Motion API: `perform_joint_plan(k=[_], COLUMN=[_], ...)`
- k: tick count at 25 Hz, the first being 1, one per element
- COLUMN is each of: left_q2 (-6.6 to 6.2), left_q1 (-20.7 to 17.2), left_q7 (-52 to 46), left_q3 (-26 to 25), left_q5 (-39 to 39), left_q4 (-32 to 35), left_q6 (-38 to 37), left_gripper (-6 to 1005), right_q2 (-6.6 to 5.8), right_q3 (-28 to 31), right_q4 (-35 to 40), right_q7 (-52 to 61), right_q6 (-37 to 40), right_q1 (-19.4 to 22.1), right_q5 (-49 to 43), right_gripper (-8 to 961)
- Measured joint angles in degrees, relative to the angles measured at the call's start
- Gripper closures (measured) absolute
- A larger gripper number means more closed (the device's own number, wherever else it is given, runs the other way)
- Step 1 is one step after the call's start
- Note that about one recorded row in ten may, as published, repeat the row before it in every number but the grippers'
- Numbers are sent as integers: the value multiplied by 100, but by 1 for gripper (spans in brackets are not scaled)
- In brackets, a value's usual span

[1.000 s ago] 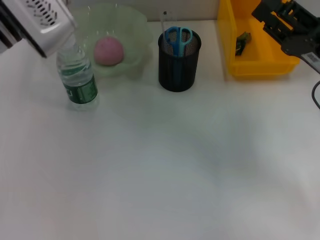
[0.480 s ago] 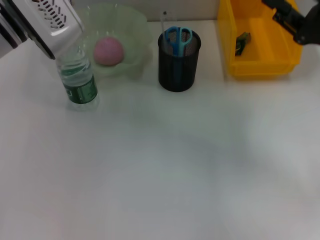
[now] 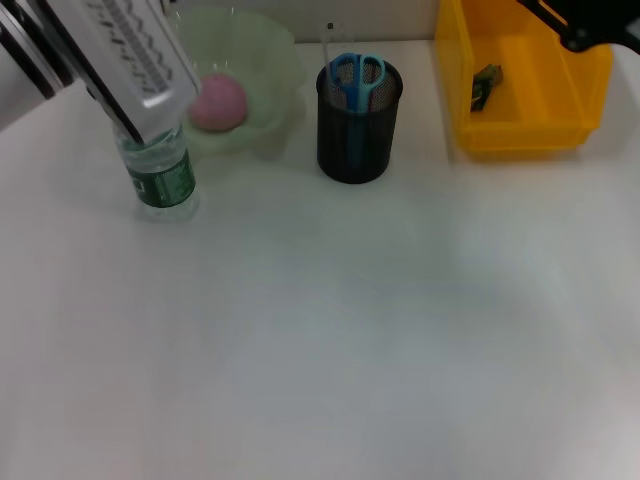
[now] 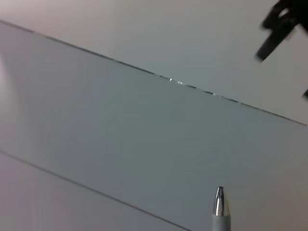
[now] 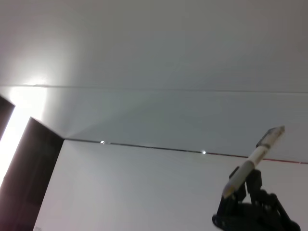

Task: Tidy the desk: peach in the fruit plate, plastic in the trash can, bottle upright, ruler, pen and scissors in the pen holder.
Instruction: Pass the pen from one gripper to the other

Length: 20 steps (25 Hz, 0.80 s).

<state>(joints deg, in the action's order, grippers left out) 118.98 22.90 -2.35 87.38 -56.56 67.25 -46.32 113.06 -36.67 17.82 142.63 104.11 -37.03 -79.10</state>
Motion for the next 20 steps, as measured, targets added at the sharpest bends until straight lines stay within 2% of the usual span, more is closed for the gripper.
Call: perform_joint_plan(k=[6, 10, 14, 17, 18, 20], left_q2=[1, 2, 3, 9, 5, 4], left_q1=[-28, -66, -87, -100, -91, -88], left_q7=[986, 1266, 1418, 1740, 2145, 2255], left_q3=[210, 261, 281, 310, 347, 348], left_q5=[324, 367, 384, 536, 821, 877], left_q4=[-61, -62, -65, -172, -339, -383], left_q6=[-90, -188, -232, -384, -569, -634], left_gripper=[867, 868, 868, 868, 868, 867], right_q2=[-3, -3, -183, -419, -486, -529], right_q3=[3, -2, -172, -467, -544, -574], right_q4=[53, 129, 388, 810, 859, 870], right_q7=[210, 230, 275, 360, 416, 419], right_q6=[-292, -504, -701, -737, -707, -647], right_q1=[-339, -401, -461, -535, -585, -631], right_q5=[-5, -5, -97, -507, -703, -882], right_gripper=[456, 456, 455, 455, 455, 455])
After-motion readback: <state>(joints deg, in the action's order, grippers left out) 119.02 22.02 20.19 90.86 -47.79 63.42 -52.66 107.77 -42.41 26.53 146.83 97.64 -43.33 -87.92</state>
